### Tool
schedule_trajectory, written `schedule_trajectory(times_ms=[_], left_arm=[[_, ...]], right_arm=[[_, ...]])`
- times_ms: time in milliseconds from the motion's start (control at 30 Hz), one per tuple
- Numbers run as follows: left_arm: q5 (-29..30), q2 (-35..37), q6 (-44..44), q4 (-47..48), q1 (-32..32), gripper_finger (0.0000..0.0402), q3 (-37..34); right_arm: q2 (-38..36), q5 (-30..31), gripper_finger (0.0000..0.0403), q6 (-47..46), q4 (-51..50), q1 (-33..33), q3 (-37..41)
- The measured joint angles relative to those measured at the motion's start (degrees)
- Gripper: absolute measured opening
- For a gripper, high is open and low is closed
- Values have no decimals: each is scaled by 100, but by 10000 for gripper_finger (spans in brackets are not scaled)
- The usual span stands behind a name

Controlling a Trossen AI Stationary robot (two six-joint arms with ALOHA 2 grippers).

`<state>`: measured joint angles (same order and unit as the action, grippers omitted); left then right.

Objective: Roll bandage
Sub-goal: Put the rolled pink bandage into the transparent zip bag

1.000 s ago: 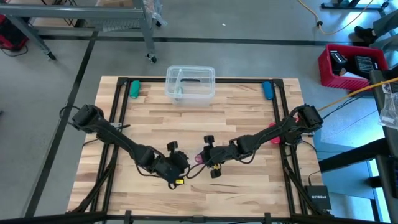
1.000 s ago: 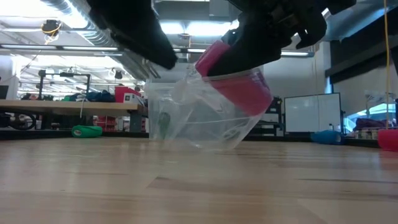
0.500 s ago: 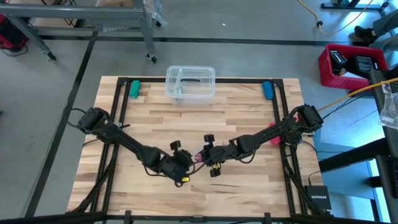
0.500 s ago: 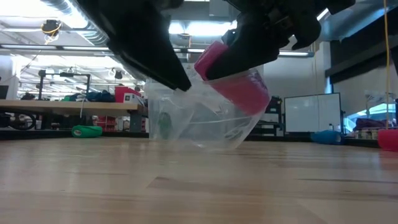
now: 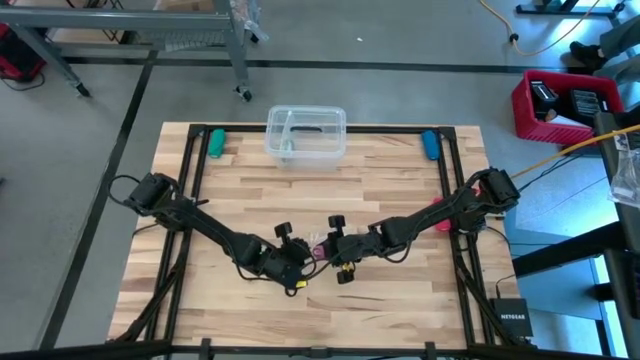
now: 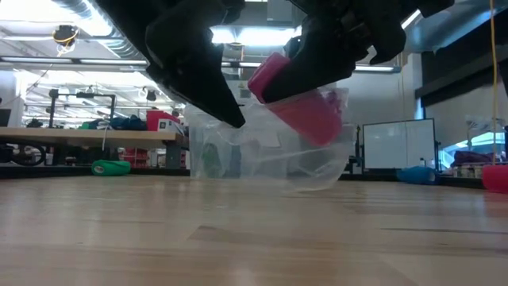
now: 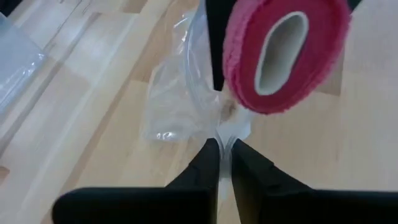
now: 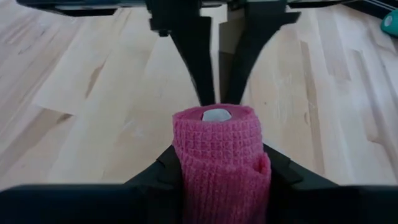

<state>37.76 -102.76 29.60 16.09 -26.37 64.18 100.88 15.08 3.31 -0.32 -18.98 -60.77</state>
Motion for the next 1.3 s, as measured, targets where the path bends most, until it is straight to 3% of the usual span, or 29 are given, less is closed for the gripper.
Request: schedule_trajectory(times_ms=[267,533,800,900,1033,1167,1300], left_arm=[[-5,33,-122,42,-178,10,160],[212,33,-453,349,-256,27,639],[349,33,-332,581,-234,17,754],[351,33,-320,540,-237,22,754],[405,33,-303,550,-236,29,754],[437,43,-270,588,-236,31,756],[437,46,-237,595,-240,32,763]], right_arm=[[-26,446,124,165,-316,-13,-9],[-39,290,124,164,-519,-15,-17],[-35,146,127,-137,-716,-9,-17],[-35,-165,149,-181,-696,-7,-17],[-55,-177,208,-181,-781,-7,-28],[-128,-318,263,-183,-1681,-9,-434],[-131,-473,291,-192,-2396,-11,-985]])
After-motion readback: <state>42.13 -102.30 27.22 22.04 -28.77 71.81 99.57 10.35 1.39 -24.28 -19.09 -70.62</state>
